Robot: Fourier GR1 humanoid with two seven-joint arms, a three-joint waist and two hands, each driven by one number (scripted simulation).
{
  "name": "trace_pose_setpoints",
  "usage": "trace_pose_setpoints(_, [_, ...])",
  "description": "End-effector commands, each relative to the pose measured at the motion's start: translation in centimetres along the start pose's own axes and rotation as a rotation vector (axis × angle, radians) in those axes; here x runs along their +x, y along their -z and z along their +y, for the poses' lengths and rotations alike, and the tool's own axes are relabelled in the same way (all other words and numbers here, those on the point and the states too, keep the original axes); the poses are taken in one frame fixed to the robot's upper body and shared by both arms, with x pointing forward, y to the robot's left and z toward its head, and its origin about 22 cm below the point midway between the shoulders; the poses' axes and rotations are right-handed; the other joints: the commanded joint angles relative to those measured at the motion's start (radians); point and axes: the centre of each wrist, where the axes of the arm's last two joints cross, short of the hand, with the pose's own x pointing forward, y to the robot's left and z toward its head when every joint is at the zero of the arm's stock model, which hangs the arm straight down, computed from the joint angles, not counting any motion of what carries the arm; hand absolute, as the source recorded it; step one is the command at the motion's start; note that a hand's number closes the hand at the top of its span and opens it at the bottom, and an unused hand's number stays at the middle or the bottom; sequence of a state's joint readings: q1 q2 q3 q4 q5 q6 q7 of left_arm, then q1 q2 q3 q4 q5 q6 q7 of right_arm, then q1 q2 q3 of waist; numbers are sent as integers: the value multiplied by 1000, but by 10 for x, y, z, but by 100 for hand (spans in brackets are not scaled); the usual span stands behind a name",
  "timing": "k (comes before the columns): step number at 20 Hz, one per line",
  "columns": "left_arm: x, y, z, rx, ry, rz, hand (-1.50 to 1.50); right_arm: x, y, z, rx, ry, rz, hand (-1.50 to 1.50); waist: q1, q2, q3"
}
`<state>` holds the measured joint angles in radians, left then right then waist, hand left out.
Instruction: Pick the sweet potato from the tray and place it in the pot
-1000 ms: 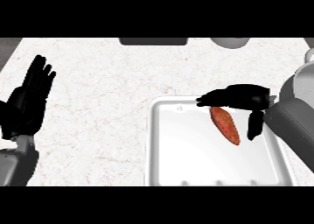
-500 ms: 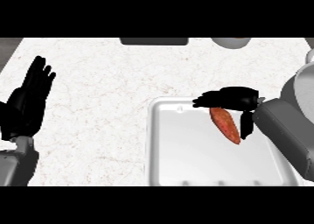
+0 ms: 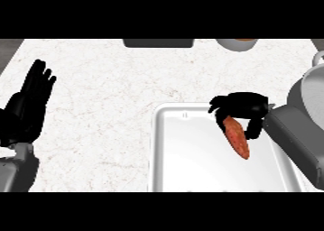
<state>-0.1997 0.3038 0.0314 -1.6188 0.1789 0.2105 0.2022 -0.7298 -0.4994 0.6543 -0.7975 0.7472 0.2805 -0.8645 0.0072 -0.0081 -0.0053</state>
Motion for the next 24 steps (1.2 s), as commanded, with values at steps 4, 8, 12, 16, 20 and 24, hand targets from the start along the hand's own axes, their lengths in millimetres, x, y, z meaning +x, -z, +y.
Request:
trace_pose_setpoints(4, [6, -1, 3, 9, 14, -2, 0, -7, -5, 30, 46, 30, -101, 150, 1, 11, 6])
trace_pose_setpoints(8, [-7, -8, 8, 66, 10, 35, 0, 7, 7, 45, -137, 236, 332, 150, -85, -20, 2])
trace_pose_setpoints(12, [-14, -12, 26, 113, 35, 55, 0, 17, 14, 69, -268, 323, 550, 150, -129, -35, -2])
trace_pose_setpoints(16, [-7, -12, 30, 138, 30, 42, 0, 46, 28, 63, -410, 351, 601, 150, -141, -42, -1])
trace_pose_setpoints(20, [-18, -20, 33, 153, 23, 78, 0, 69, 20, 36, -736, 373, 647, 150, -162, -46, 0])
trace_pose_setpoints(24, [-14, -19, 42, 149, 32, 70, 0, 89, -10, -3, -1038, 345, 713, 150, -160, -42, 0])
